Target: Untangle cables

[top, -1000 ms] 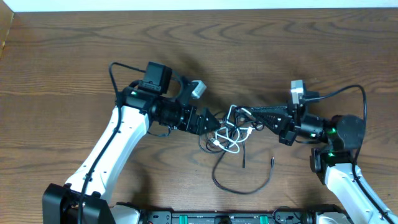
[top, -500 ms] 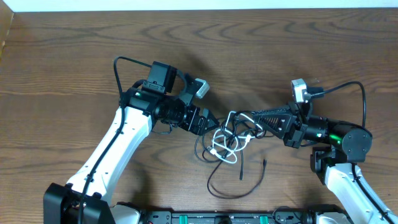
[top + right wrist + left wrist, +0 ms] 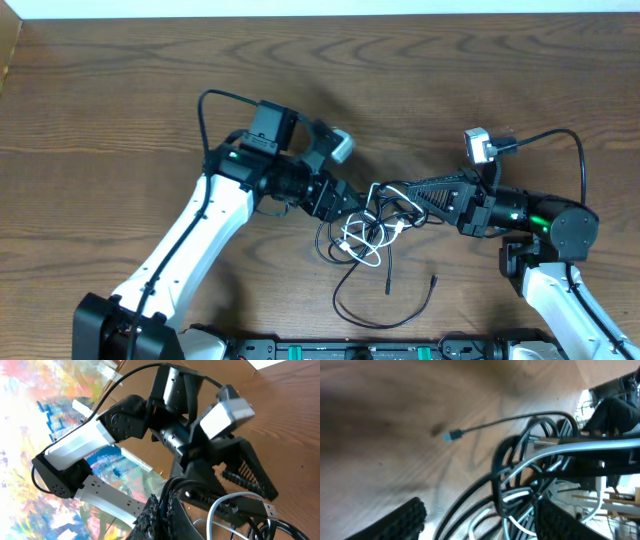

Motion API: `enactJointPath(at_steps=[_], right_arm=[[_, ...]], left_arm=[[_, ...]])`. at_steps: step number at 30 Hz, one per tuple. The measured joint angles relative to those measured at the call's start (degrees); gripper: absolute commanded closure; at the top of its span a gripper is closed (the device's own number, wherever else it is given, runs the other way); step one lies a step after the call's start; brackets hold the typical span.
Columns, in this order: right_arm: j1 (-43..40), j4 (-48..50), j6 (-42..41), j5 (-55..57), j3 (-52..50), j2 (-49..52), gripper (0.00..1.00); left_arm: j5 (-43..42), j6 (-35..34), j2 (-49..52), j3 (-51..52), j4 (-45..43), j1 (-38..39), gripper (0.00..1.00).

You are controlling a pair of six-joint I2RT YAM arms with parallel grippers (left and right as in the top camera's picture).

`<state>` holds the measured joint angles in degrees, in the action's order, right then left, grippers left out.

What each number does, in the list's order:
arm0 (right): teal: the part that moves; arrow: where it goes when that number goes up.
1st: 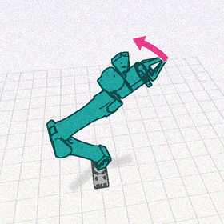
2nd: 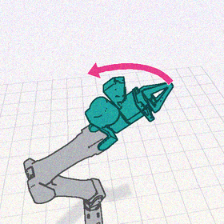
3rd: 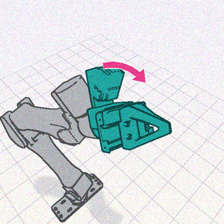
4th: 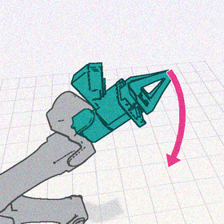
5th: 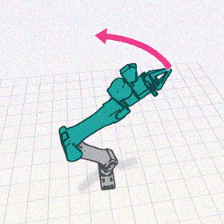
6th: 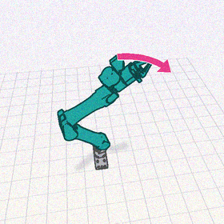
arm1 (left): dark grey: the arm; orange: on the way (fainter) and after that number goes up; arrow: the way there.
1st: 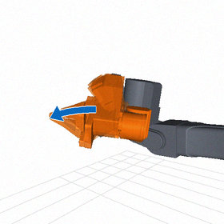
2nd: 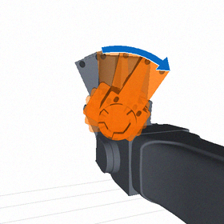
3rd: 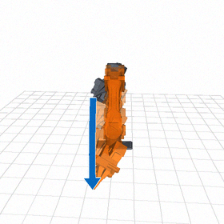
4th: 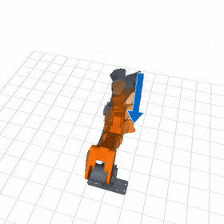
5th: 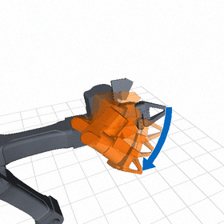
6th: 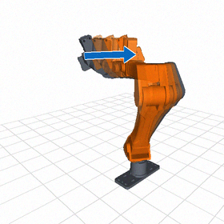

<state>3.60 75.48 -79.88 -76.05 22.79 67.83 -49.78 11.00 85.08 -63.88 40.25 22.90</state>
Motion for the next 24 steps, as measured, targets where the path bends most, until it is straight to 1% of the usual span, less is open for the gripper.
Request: enactJointPath(at_steps=[7, 13, 14, 15, 16, 21, 24], right_arm=[[0.0, 9.79, -1.81, -0.85, -0.02, 0.0, 0.99], [0.26, 10.75, -2.23, -2.12, -0.02, 0.0, 0.99], [0.55, 10.78, -2.23, -2.21, -0.02, 0.0, 0.99], [0.94, 10.8, -2.23, -2.25, -0.02, 0.0, 0.99], [1.36, 10.82, -2.23, -2.32, -0.02, 0.0, 0.99], [2.38, 10.93, -2.23, -2.6, -0.02, 0.0, 0.99], [2.38, 10.93, -2.14, -2.6, -0.02, 0.0, 0.99]], left_arm=[[6.69, 1.46, 0.0, 0.0, 1.4, 0.26, 0.3], [7.91, 1.51, 0.0, 0.0, 1.22, 0.26, 0.3], [7.96, 1.53, 0.0, 0.0, 1.2, 0.26, 0.24], [8.04, 1.84, 0.0, 0.0, 1.14, 0.26, 0.04], [8.24, 2.12, 0.0, 0.0, 1.05, 0.26, 0.02], [8.52, 1.86, 0.0, 0.0, 1.07, 0.26, 0.02], [6.51, 1.68, 0.0, 0.0, 1.05, 0.26, 0.02]])
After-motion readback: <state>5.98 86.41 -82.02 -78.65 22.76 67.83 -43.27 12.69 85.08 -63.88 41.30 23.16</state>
